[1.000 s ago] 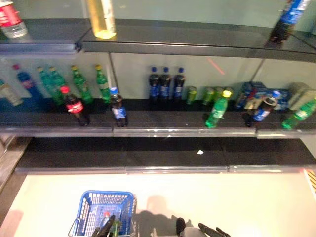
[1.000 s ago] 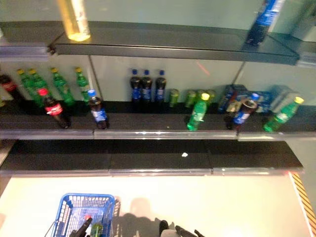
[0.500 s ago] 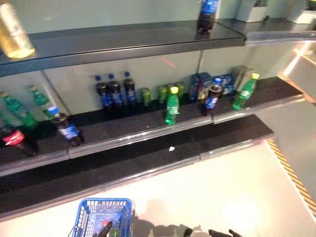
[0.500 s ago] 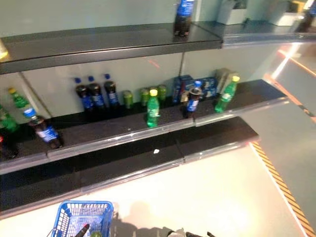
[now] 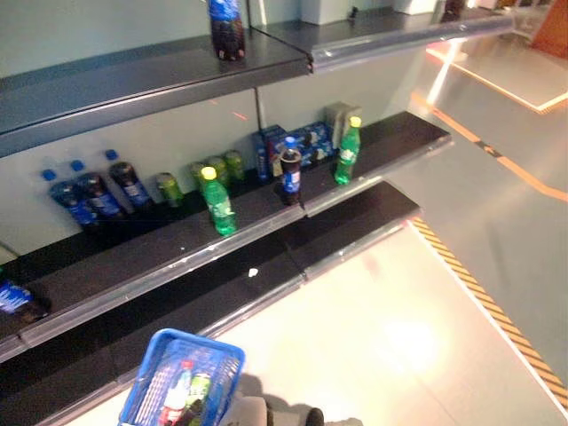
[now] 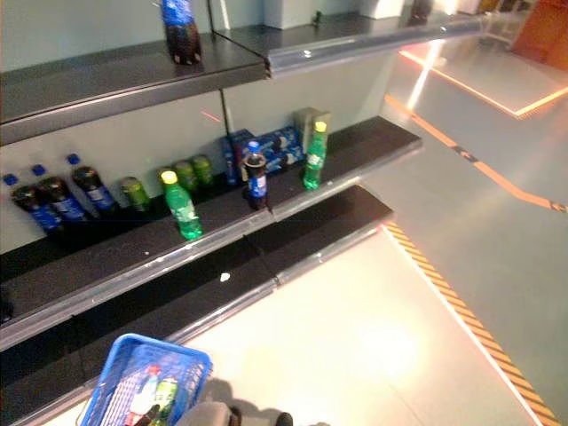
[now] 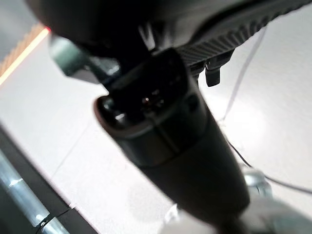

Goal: Pick up the drink and place into the basket.

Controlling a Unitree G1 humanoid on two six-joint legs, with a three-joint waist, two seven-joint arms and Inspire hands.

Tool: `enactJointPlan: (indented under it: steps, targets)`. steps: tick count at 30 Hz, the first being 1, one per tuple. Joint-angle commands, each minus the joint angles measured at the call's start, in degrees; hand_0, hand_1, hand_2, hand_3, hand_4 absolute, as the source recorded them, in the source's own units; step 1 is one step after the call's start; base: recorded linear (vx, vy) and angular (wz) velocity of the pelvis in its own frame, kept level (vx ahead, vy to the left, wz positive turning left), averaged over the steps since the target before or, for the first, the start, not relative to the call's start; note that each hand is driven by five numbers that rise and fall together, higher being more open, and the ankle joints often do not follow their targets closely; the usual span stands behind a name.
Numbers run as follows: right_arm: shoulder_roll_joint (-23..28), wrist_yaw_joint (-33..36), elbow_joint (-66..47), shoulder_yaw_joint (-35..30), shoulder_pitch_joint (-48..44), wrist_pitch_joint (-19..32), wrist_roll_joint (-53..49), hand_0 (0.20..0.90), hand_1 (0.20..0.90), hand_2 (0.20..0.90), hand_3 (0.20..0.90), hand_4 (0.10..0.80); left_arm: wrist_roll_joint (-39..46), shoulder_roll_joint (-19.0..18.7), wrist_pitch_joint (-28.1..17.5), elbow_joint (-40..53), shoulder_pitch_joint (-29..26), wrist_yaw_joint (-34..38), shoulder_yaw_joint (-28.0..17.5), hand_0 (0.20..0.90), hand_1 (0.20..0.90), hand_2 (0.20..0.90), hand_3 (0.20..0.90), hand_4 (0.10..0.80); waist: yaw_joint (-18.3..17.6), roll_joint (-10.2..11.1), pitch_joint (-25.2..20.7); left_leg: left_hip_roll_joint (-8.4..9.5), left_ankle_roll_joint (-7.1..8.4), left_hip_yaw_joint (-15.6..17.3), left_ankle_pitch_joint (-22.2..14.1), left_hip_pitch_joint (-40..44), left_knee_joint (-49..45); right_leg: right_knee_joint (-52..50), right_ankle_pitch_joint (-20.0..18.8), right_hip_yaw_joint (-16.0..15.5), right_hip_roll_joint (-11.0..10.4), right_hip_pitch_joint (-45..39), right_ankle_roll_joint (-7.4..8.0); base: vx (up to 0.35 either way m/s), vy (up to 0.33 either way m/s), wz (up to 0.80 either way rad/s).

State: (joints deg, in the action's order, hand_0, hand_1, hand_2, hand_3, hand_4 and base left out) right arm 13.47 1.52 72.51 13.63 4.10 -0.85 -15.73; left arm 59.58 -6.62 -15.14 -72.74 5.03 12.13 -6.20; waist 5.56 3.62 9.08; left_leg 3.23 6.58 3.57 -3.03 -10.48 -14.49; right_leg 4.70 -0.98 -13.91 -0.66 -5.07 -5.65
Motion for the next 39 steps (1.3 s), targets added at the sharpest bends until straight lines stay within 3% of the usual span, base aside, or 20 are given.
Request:
enactJointPlan:
  steps: [1,5,9,11,12,13,15,16,18,21,23,25,27,30,32,34,35,37,38,39]
  targets:
    - [-0.06,-0.72,-0.20,0.64,-0.82,-0.88,2.43,0.900,0.900,0.900,0.900,0.800,0.26,-1.76,-5.65,2.44,2.94,0.40,0.05,0.300,0.300,0.300,0.200,0.100,3.17,-2.75,0.74,3.58,-3.56,5.84,10.74,-3.36,9.55,-3.40,2.96,5.50,4.21,-4.42,8.29,0.387,-0.160,-0.49]
    - [-1.13,-0.06,-0.52,1.28,0.31,-1.87,2.94,0.900,0.900,0.900,0.900,0.800,-1.20,-1.81,-4.67,2.93,2.53,1.85,-0.83,0.300,0.300,0.300,0.200,0.100,3.50,-2.72,-0.72,3.17,-4.02,12.96,11.06,-3.83,12.00,-5.85,7.15,3.06,6.36,-6.99,7.83,0.421,-0.156,-0.33]
    - [-2.36,-0.35,0.39,1.61,-0.01,-2.72,3.91,0.900,0.900,0.900,0.900,0.800,-0.47,-2.67,-4.00,2.81,2.27,2.49,-2.91,0.300,0.300,0.300,0.200,0.100,3.99,-0.38,-2.11,5.47,-8.10,12.61,6.23,-1.48,9.38,-12.77,7.00,4.52,7.16,-7.90,9.17,0.468,-0.139,0.09]
    - [-2.84,-0.79,0.65,1.81,-0.22,-2.56,3.69,0.900,0.900,0.900,0.900,0.800,0.81,-3.82,-3.91,2.70,1.59,2.17,-3.78,0.300,0.300,0.300,0.200,0.100,4.74,1.81,-2.57,6.74,-10.18,11.97,3.68,-0.64,7.28,-20.01,0.83,5.65,7.34,-7.65,12.71,0.377,-0.116,0.19]
    - [-2.86,-0.78,0.66,1.81,-0.22,-2.56,3.69,0.900,0.900,0.900,0.900,0.800,0.82,-3.84,-3.91,2.69,1.58,2.16,-3.79,0.300,0.300,0.300,0.200,0.100,4.78,1.82,-2.57,6.72,-10.20,12.01,3.64,-0.65,7.25,-20.06,0.85,5.69,7.33,-7.63,12.73,0.335,-0.094,-0.14]
    - [-3.02,-0.47,0.74,1.78,-0.25,-1.15,3.77,0.900,0.900,0.900,0.900,0.800,1.02,-4.31,-3.99,2.66,1.14,0.92,-4.31,0.300,0.300,0.300,0.200,0.100,5.00,2.47,-2.84,6.77,-11.01,11.90,2.64,0.34,6.83,-25.78,-3.70,5.76,7.67,-6.52,15.21,0.373,-0.097,-0.13]
    - [-3.11,-0.44,0.64,1.50,-0.36,0.46,3.50,0.900,0.900,0.900,0.900,0.800,1.35,-4.69,-4.78,3.10,1.00,-0.47,-4.15,0.300,0.300,0.300,0.200,0.100,4.84,2.40,-3.15,5.65,-11.44,11.15,2.19,2.50,7.39,-36.20,-10.52,5.93,8.80,-3.10,18.75,0.495,-0.170,-0.04]
    - [-3.07,-0.24,0.31,1.40,-1.07,-0.04,1.56,0.900,0.900,0.900,0.900,0.800,2.18,-4.72,-5.24,3.98,0.85,-0.41,-3.52,0.300,0.300,0.300,0.200,0.100,4.02,1.93,-3.16,4.51,-10.99,9.88,1.69,4.12,7.39,-38.90,-10.39,6.32,7.97,0.95,18.83,0.393,-0.180,0.01]
    - [-3.07,-0.35,0.23,1.11,-1.65,0.33,0.91,0.900,0.900,0.900,0.900,0.800,2.60,-4.74,-5.86,4.47,0.00,-0.83,-2.02,0.300,0.300,0.300,0.200,0.100,3.20,1.53,-3.03,3.95,-10.57,8.32,1.32,4.44,6.71,-35.54,-6.46,5.58,4.90,2.50,17.13,0.382,-0.234,0.43]
    - [-2.49,0.36,-0.75,1.32,-2.33,1.28,-1.55,0.900,0.900,0.900,0.900,0.800,2.95,-4.94,-5.30,5.52,-2.88,-0.22,1.03,0.300,0.300,0.300,0.200,0.100,1.12,-0.55,-2.05,2.74,-9.35,0.85,1.01,6.25,6.59,-20.11,-1.49,6.26,-2.14,6.57,13.38,0.295,-0.328,0.92]
    - [-2.24,1.23,-1.30,1.36,-2.58,0.78,-3.29,0.900,0.900,0.900,0.900,0.800,2.29,-5.04,-4.46,6.22,-4.34,1.14,1.91,0.300,0.300,0.300,0.200,0.100,-0.79,-1.75,-1.12,1.48,-8.88,-3.24,-1.33,8.47,7.22,-12.68,-6.25,11.12,-8.98,12.21,13.88,0.272,-0.437,1.50]
    - [-2.27,1.26,-1.23,1.05,-2.79,0.67,-3.20,0.900,0.900,0.900,0.900,0.800,3.38,-5.65,-3.83,6.43,-4.97,2.06,2.57,0.300,0.300,0.300,0.200,0.100,-2.08,-2.23,-0.39,0.19,-8.31,-6.45,-4.00,10.45,7.28,-6.70,-10.47,15.81,-13.03,15.28,15.10,0.340,-0.564,1.42]
    - [-2.36,1.28,-1.00,0.65,-3.24,0.29,-3.75,0.900,0.900,0.900,0.900,0.800,4.17,-6.34,-3.29,6.94,-4.63,3.11,2.29,0.300,0.300,0.300,0.200,0.100,-2.44,-2.51,0.40,-2.21,-7.30,-9.27,-6.56,12.37,6.08,-5.55,-10.83,18.32,-14.07,14.87,16.06,0.286,-0.524,1.02]
    - [-1.83,1.89,-1.54,1.06,-3.67,-0.08,-1.04,0.900,0.900,0.900,0.900,0.800,3.63,-6.43,-3.73,6.92,-3.09,4.14,1.25,0.300,0.300,0.300,0.200,0.100,-1.15,-1.15,-0.03,-5.68,-4.98,-9.62,-6.78,11.63,3.49,-6.93,-6.53,15.36,-13.40,10.66,16.97,0.215,-0.570,0.77]
    - [-1.24,0.61,-3.07,2.42,-3.38,-2.44,0.34,0.900,0.900,0.900,0.900,0.800,3.73,-5.75,-4.93,6.41,-1.86,4.86,-1.23,0.300,0.300,0.300,0.200,0.100,0.23,0.10,-0.61,-9.22,-2.96,-9.12,-5.37,10.87,2.07,-8.25,-3.70,12.16,-11.60,8.97,15.73,0.175,-0.574,0.51]
    - [-0.89,-0.17,-3.46,2.94,-3.21,-2.36,-0.70,0.900,0.900,0.900,0.900,0.800,4.29,-5.56,-4.86,6.29,-1.38,4.49,-1.94,0.300,0.300,0.300,0.200,0.100,0.73,0.38,-0.64,-10.71,-2.14,-8.43,-3.74,10.39,2.19,-7.95,-2.82,10.67,-10.75,8.05,14.75,0.076,-0.437,0.38]
    - [-0.48,-0.61,-3.90,3.15,-2.73,-2.44,-2.28,0.900,0.900,0.900,0.900,0.800,1.91,-5.29,-3.97,5.73,-1.05,3.18,-1.93,0.300,0.300,0.300,0.200,0.100,1.27,0.41,-0.20,-13.66,-0.33,-3.74,3.74,7.58,1.53,-6.36,-1.95,5.94,-8.73,5.37,13.17,0.038,-0.644,0.62]
    - [-0.09,-0.43,-3.63,1.39,-1.82,-1.83,-5.28,0.900,0.900,0.900,0.900,0.800,-0.13,-4.58,-3.78,5.76,-1.58,2.07,0.10,0.300,0.300,0.300,0.200,0.100,-0.11,0.49,0.28,-15.92,0.15,6.64,5.39,5.02,-0.42,-5.24,-1.07,-0.69,-8.27,3.56,11.46,-0.058,-0.505,1.37]
    - [0.22,-1.17,-3.37,0.81,-1.55,-1.31,-4.98,0.900,0.900,0.900,0.900,0.800,0.69,-4.32,-3.70,5.74,-1.77,2.31,1.12,0.300,0.300,0.300,0.200,0.100,-0.57,0.42,0.54,-15.23,-0.04,7.75,4.74,4.29,-2.09,-4.92,-0.70,-2.16,-7.87,3.07,10.77,-0.131,-0.295,1.98]
    - [0.60,-1.72,-2.96,0.46,-1.65,-0.62,-3.58,0.900,0.900,0.900,0.900,0.800,1.77,-3.70,-3.86,5.67,-1.64,2.12,1.61,0.300,0.300,0.300,0.200,0.100,-0.82,0.60,0.58,-12.28,-0.92,8.17,2.00,3.91,-4.43,-4.66,-0.78,-3.11,-8.23,3.24,10.59,-0.144,-0.280,1.47]
